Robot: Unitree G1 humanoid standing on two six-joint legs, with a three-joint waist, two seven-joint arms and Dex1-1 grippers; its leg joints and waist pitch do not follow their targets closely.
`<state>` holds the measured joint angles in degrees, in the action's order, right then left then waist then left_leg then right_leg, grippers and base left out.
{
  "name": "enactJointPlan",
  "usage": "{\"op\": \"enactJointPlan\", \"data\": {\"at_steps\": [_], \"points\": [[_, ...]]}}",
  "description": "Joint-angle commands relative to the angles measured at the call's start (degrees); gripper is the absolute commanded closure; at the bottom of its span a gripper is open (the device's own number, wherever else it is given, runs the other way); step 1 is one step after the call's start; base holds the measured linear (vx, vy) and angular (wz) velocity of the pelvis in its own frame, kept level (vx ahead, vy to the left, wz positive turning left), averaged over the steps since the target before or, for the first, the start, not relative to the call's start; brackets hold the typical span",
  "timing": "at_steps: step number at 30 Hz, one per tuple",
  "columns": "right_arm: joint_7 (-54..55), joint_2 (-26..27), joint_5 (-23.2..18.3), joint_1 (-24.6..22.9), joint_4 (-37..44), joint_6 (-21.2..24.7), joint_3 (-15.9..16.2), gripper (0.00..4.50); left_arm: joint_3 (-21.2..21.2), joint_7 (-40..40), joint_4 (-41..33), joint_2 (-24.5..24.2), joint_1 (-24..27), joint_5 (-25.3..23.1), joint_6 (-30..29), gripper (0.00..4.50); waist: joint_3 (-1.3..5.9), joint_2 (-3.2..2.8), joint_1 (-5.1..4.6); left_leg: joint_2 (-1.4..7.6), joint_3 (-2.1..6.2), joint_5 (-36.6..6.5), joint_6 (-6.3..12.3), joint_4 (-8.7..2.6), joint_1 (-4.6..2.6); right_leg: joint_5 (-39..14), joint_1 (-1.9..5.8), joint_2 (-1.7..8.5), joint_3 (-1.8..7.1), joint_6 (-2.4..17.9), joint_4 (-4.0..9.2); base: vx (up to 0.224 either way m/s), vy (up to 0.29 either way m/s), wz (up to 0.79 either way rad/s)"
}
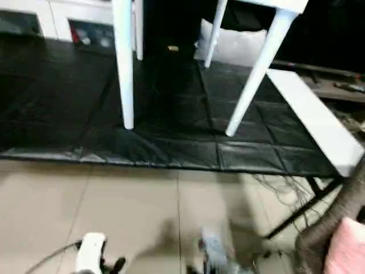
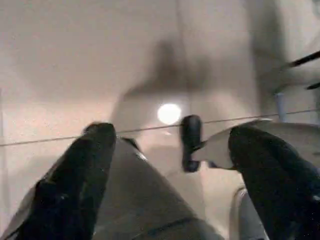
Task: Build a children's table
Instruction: Flip table
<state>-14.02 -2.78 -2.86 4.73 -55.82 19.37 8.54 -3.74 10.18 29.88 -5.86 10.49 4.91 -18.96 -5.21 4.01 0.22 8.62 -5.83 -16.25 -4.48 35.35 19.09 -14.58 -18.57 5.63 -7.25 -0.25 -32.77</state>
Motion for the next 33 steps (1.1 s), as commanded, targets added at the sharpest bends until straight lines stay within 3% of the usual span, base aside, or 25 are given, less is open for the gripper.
{"op": "enactJointPlan", "data": {"at_steps": [1,2,3,4,5,6,7,8,9,10,11,12,13,15,16,18,19,20,22,24,25,28,33], "points": [[1.8,0.8,0.8,-0.9,-5.9,0.9,-0.3,0.09,-0.4,-0.3,7.6,0.1,0.3,-1.2,-0.7,0.47,0.29,-3.61,0.80,4.92,2.22,-36.6,-4.54,-10.75,3.63,-32.4,3.29,3.61,1.47,2.8,1.76,0.000,0.000,0.00],[1.9,0.9,0.9,-0.9,-6.6,0.5,-0.3,0.09,-0.4,-0.1,8.3,0.1,0.0,-1.3,-0.5,0.47,0.46,-2.95,1.24,5.26,1.11,-40.0,-4.93,-13.15,5.49,-25.9,4.89,1.61,1.78,3.2,-3.32,0.000,0.000,0.00],[1.6,1.1,0.7,-0.7,-7.5,0.2,-0.6,0.09,-0.3,-0.1,9.2,0.1,-0.4,-1.3,-0.3,0.47,0.42,-4.07,4.89,4.62,-2.83,-44.1,-4.71,-15.41,7.40,-12.9,5.26,-1.40,2.00,4.0,-9.77,-0.035,-0.057,0.21],[1.5,1.2,0.5,-0.6,-7.9,0.0,-0.9,0.09,-0.3,-0.1,9.7,0.1,-0.6,-1.3,-0.1,0.47,1.62,1.40,4.89,3.52,-2.69,-29.6,-1.83,-8.54,-0.44,-32.8,-1.82,2.35,8.15,0.4,-2.76,-0.035,-0.057,0.21],[1.5,1.2,0.5,-0.6,-7.9,0.0,-0.9,0.09,-0.3,-0.1,9.7,0.1,-0.6,-1.3,-0.1,0.47,0.96,3.42,5.55,1.59,-2.55,-17.8,-1.06,1.93,-7.02,-51.1,-9.22,5.46,8.93,-1.1,7.38,0.090,-0.162,0.39],[1.5,1.2,0.5,-0.6,-7.9,0.0,-0.9,0.09,-0.3,-0.1,9.7,0.1,-0.6,-1.3,-0.1,0.47,0.82,0.89,5.86,0.75,-0.41,-1.4,2.48,3.16,-3.47,-56.8,-5.65,8.73,13.40,2.9,8.64,0.100,-0.139,0.24],[1.5,1.2,0.5,-0.6,-7.9,0.0,-0.9,0.09,-0.3,-0.1,9.7,0.1,-0.6,-1.3,-0.1,0.47,0.09,0.94,5.79,1.74,0.33,0.0,1.72,2.60,-2.12,-55.0,-3.63,9.01,10.86,4.5,7.77,0.100,-0.139,0.24],[1.5,1.2,0.5,-0.6,-7.9,0.0,-0.9,0.09,-0.3,-0.1,9.7,0.1,-0.6,-1.3,-0.1,0.47,0.14,0.37,5.82,2.56,1.00,-3.5,0.42,0.55,-1.75,-51.8,-2.68,8.42,9.02,5.4,6.71,0.000,0.000,0.00],[1.5,1.2,0.5,-0.6,-7.9,0.0,-0.9,0.09,-0.3,-0.1,9.7,0.1,-0.6,-1.3,-0.1,0.47,0.90,-0.54,5.07,3.95,1.16,-15.5,-1.67,-4.75,-0.56,-41.2,-2.02,3.99,6.38,5.9,3.53,0.023,0.047,-0.19],[1.5,1.2,0.5,-0.6,-7.9,0.0,-0.9,0.09,-0.3,-0.1,9.7,0.1,-0.6,-1.3,-0.1,0.47,1.03,-1.01,4.59,4.63,1.59,-21.1,-2.11,-6.05,-0.08,-35.8,-1.65,3.09,6.37,5.8,2.51,0.023,0.047,-0.19],[1.5,1.2,0.5,-0.6,-7.9,0.0,-0.9,0.09,-0.3,-0.1,9.7,0.1,-0.6,-1.3,-0.1,0.47,2.14,-1.78,3.98,4.80,1.62,-24.5,-1.79,-6.94,0.05,-25.2,-0.40,3.61,6.51,7.1,2.06,0.000,0.000,0.00],[1.5,1.2,0.5,-0.6,-7.9,0.0,-0.9,0.09,-0.3,-0.1,9.7,0.1,-0.6,-1.3,-0.1,0.47,2.14,-1.78,3.98,4.80,1.62,-24.5,-1.79,-6.94,0.05,-25.2,-0.40,3.61,6.51,7.1,2.06,0.000,0.000,0.00],[1.5,1.2,0.5,-0.6,-7.9,0.0,-0.9,0.09,-0.3,-0.1,9.7,0.1,-0.6,-1.3,-0.1,0.47,2.60,-2.02,3.87,4.78,1.08,-18.1,-0.27,-7.17,0.47,-21.3,0.23,4.44,6.69,8.0,2.67,0.000,0.000,0.00],[1.5,1.2,0.5,-0.6,-7.9,0.0,-0.9,0.09,-0.3,-0.1,9.7,0.1,-0.6,-1.3,-0.1,0.47,2.97,-1.69,3.44,4.92,0.79,-13.1,0.41,-7.39,1.26,-15.4,0.78,4.04,6.13,8.7,2.37,0.054,0.035,-0.12],[1.5,1.2,0.5,-0.6,-7.9,0.0,-0.9,0.09,-0.3,-0.1,9.7,0.1,-0.6,-1.3,-0.1,0.47,3.13,-1.72,3.41,4.98,0.65,-13.8,0.42,-7.41,1.01,-14.9,0.59,3.95,6.09,8.9,2.44,0.056,0.042,-0.13],[1.5,1.2,0.5,-0.6,-7.9,0.0,-0.9,0.09,-0.3,-0.1,9.7,0.1,-0.6,-1.3,-0.1,0.47,2.70,-1.66,2.88,4.74,0.46,-23.9,-1.08,-7.46,0.43,-22.2,-0.87,4.08,6.53,8.4,3.28,0.000,0.000,0.00],[1.5,1.2,0.5,-0.6,-7.9,0.0,-0.9,0.09,-0.3,-0.1,9.7,0.1,-0.6,-1.3,-0.1,0.47,3.16,-1.62,2.95,4.78,0.45,-23.3,-1.00,-7.36,0.32,-20.8,-0.81,4.26,6.73,8.5,3.27,0.000,0.000,0.00],[1.5,1.2,0.5,-0.6,-7.9,0.0,-0.9,0.09,-0.3,-0.1,9.7,0.1,-0.6,-1.3,-0.1,0.47,3.34,-1.62,2.97,4.81,0.35,-21.4,-0.64,-7.38,0.50,-18.1,-0.63,4.23,6.77,8.9,3.11,0.071,0.015,-0.02],[1.5,1.2,0.5,-0.6,-7.9,0.0,-0.9,0.09,-0.3,-0.1,9.7,0.1,-0.6,-1.3,-0.1,0.47,3.95,-1.47,3.06,4.85,-0.13,-12.3,1.60,-7.19,1.07,-6.1,0.07,3.86,6.58,10.4,2.06,0.102,0.005,-0.03],[1.5,1.2,0.5,-0.6,-7.9,0.0,-0.9,0.09,-0.3,-0.1,9.7,0.1,-0.6,-1.3,-0.1,0.47,4.42,-1.42,3.09,4.72,-0.75,-1.4,5.06,-6.11,1.21,8.6,0.42,3.67,6.30,12.8,0.80,0.093,-0.004,-0.03],[1.5,1.2,0.5,-0.6,-7.9,0.0,-0.9,0.09,-0.3,-0.1,9.7,0.1,-0.6,-1.3,-0.1,0.47,4.48,-1.35,3.10,4.69,-1.03,1.1,6.69,-5.79,1.19,11.6,0.51,3.76,6.19,13.7,0.59,0.083,-0.007,-0.03],[1.5,1.2,0.5,-0.6,-7.9,0.0,-0.9,0.09,-0.3,-0.1,9.7,0.1,-0.6,-1.3,-0.1,0.47,4.25,-1.31,3.15,4.94,-1.35,-1.0,7.51,-5.99,1.05,8.4,0.47,3.94,6.20,14.2,0.90,0.020,-0.003,-0.01],[1.5,1.2,0.5,-0.6,-7.9,0.0,-0.9,0.09,-0.3,-0.1,9.7,0.1,-0.6,-1.3,-0.1,0.47,3.28,-1.49,3.14,5.36,-1.37,-12.3,3.07,-7.15,0.66,-8.0,-0.22,3.98,6.65,12.4,2.41,0.000,0.000,0.00]]}}
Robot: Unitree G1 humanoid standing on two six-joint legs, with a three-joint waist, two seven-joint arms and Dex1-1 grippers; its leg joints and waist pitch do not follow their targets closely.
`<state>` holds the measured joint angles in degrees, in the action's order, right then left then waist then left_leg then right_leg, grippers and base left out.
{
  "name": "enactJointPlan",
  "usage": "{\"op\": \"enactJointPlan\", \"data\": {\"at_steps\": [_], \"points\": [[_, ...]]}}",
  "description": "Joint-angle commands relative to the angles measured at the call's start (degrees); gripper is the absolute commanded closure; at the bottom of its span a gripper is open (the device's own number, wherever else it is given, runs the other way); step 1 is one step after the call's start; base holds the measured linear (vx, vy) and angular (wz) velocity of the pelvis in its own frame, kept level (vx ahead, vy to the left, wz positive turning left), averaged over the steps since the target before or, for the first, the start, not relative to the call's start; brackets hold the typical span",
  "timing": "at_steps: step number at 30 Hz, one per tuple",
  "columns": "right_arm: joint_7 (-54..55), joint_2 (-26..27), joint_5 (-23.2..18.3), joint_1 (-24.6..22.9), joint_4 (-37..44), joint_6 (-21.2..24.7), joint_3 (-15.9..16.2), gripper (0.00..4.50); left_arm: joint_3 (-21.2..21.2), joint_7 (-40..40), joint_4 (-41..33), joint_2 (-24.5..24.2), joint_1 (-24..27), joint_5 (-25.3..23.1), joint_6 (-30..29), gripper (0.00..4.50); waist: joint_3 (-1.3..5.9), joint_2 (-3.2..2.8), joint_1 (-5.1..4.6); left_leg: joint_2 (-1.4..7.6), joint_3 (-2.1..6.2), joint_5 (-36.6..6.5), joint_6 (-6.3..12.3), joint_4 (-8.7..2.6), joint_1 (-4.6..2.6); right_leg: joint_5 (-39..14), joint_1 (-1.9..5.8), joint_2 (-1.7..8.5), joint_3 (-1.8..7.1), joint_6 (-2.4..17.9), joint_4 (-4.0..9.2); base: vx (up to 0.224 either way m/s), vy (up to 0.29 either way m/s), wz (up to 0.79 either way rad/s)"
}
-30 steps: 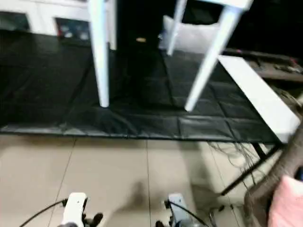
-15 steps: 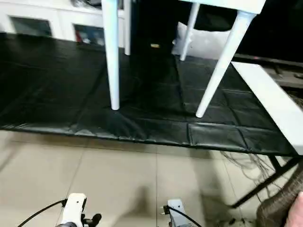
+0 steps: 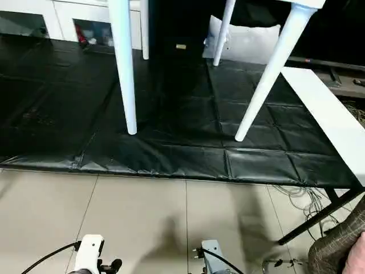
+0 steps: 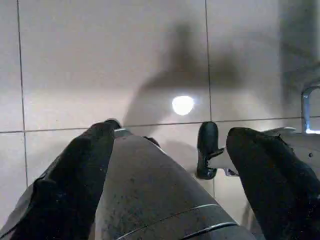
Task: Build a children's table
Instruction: Flip table
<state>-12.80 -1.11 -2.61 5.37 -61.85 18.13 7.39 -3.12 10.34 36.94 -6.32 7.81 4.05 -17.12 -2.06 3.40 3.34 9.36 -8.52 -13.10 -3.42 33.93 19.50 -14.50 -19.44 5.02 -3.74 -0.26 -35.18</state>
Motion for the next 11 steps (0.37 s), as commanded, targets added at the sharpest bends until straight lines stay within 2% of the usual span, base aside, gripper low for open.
{"op": "enactJointPlan", "data": {"at_steps": [1,4,6,11], "points": [[0.3,-0.4,0.3,-1.3,-1.9,1.3,0.3,0.09,-0.9,-0.2,2.6,0.6,2.0,-0.5,-2.0,0.47,-0.01,-0.85,0.00,4.61,1.39,-17.8,0.88,-5.89,0.13,-11.5,0.47,4.62,3.24,11.5,5.14,0.000,0.000,0.00],[0.3,-0.4,0.3,-1.3,-1.9,1.3,0.3,0.09,-0.9,-0.2,2.6,0.6,2.0,-0.5,-2.0,0.47,-0.32,-0.86,-0.05,4.57,1.63,-21.3,-0.91,-6.17,-0.02,-17.1,0.10,4.74,3.45,9.6,5.77,0.000,0.000,0.00],[0.3,-0.4,0.3,-1.3,-1.9,1.3,0.3,0.09,-0.9,-0.2,2.6,0.6,2.0,-0.5,-2.0,0.47,-0.23,-0.80,-0.04,4.54,1.72,-21.8,-1.22,-6.18,-0.11,-18.1,0.01,4.81,3.55,9.0,5.89,0.000,0.000,0.00],[0.3,-0.4,0.3,-1.3,-1.9,1.3,0.3,0.09,-0.9,-0.2,2.6,0.6,2.0,-0.5,-2.0,0.47,0.20,-0.70,0.01,4.54,1.41,-15.7,0.35,-6.01,0.23,-8.8,0.44,4.51,3.45,10.3,5.06,0.000,0.000,0.00]]}}
